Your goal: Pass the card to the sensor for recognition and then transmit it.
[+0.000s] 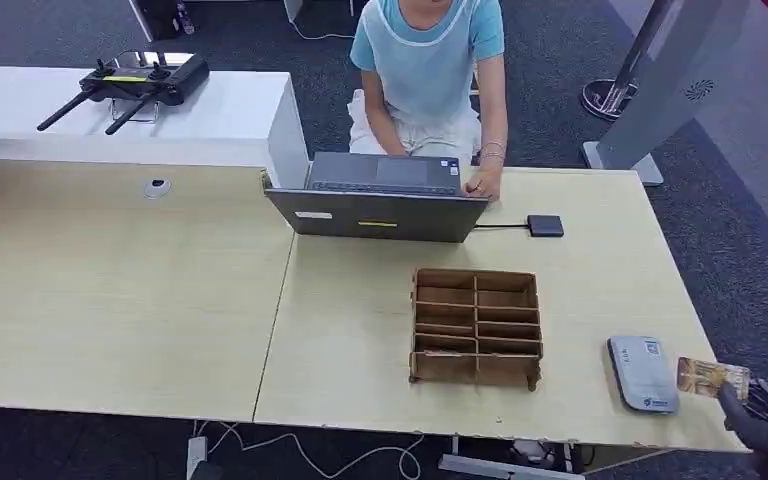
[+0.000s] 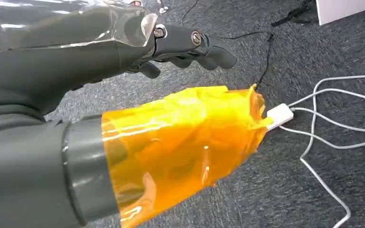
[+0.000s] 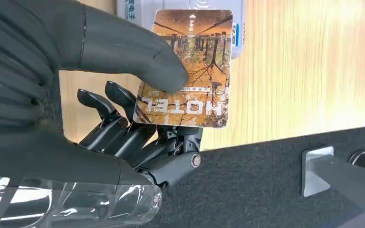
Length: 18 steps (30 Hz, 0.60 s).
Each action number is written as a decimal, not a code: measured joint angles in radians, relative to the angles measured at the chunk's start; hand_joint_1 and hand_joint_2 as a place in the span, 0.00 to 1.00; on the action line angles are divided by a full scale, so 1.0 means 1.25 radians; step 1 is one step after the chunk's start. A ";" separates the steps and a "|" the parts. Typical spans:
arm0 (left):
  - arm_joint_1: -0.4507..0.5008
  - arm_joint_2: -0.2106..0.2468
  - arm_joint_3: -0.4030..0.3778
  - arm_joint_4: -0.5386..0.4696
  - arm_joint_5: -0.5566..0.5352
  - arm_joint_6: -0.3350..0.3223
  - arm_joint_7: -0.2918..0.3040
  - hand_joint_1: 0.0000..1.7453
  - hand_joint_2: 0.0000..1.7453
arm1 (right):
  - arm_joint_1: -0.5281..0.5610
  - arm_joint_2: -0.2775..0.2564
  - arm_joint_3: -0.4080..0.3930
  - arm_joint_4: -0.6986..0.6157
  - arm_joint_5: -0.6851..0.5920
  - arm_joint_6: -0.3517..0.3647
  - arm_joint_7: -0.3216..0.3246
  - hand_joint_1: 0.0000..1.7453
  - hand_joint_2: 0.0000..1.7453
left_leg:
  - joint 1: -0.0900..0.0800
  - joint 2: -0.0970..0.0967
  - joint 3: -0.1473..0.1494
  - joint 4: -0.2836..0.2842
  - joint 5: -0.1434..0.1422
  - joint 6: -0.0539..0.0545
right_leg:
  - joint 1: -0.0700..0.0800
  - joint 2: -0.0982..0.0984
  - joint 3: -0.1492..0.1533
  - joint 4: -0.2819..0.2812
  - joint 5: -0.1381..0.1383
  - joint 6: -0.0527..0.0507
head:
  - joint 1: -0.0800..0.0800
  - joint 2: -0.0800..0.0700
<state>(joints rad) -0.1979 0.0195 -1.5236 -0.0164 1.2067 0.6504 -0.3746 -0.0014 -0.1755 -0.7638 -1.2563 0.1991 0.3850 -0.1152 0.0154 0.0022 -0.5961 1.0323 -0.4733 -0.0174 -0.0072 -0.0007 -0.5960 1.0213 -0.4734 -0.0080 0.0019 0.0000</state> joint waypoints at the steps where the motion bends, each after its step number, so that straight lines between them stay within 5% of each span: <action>1: -0.001 0.000 0.000 0.000 -0.004 0.000 0.002 0.00 0.00 | -0.001 0.000 0.005 0.002 0.003 -0.003 0.000 1.00 1.00 | 0.000 0.000 0.000 0.000 0.000 0.000 | 0.000 0.000 0.000 0.000 0.000 0.000 | 0.000 0.000; 18: -0.005 -0.006 0.000 0.000 -0.028 -0.016 0.027 0.00 0.00 | -0.017 0.000 0.097 0.038 0.022 -0.043 0.000 1.00 1.00 | 0.000 0.000 0.000 0.000 0.000 0.000 | 0.000 0.000 0.000 0.000 0.000 0.000 | 0.000 0.000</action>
<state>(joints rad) -0.2038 0.0122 -1.5236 -0.0164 1.1715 0.6310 -0.3414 -0.0231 -0.1755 -0.6428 -1.2089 0.2266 0.3311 -0.1148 0.0155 0.0021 -0.5960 1.0324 -0.4733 -0.0174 -0.0072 -0.0007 -0.5961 1.0212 -0.4734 -0.0080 0.0023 0.0000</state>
